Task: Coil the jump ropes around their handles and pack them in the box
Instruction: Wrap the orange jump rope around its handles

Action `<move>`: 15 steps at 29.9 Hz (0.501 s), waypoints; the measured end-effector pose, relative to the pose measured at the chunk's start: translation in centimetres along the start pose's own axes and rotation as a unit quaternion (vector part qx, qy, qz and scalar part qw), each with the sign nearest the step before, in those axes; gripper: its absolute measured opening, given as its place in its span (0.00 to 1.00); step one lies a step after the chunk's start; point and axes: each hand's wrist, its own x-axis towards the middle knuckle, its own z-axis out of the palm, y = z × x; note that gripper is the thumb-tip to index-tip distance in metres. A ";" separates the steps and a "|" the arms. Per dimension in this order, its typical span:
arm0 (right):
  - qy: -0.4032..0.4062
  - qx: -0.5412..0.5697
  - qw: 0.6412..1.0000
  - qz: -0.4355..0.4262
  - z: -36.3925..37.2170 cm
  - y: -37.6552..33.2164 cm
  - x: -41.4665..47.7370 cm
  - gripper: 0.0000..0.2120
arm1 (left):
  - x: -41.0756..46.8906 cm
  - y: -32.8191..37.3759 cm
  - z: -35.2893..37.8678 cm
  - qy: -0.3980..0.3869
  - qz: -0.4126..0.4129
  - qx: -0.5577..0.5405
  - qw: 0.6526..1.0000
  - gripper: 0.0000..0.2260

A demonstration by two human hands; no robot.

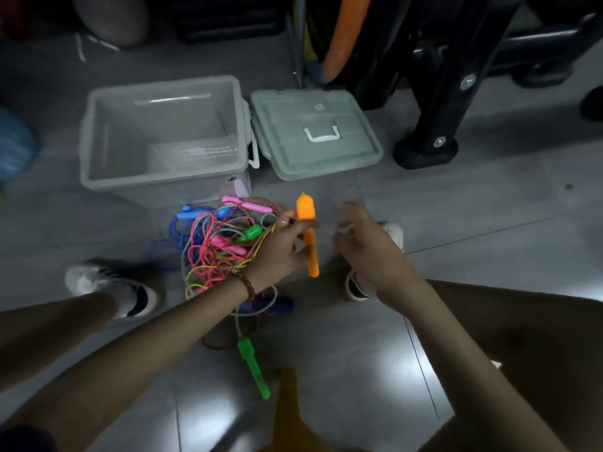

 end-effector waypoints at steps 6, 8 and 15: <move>-0.001 0.274 0.961 0.035 0.8 -7.5 -0.5 0.11 | -4.5 8.7 -8.4 -0.037 0.120 0.070 0.990 0.15; 0.009 0.292 0.956 0.000 0.4 -10.2 -1.2 0.08 | -6.1 10.4 -10.7 -0.037 0.148 0.075 0.985 0.18; 0.013 -0.046 0.962 -0.267 -3.4 -14.9 -1.9 0.14 | -10.3 12.7 -16.2 0.119 0.126 -0.076 0.982 0.16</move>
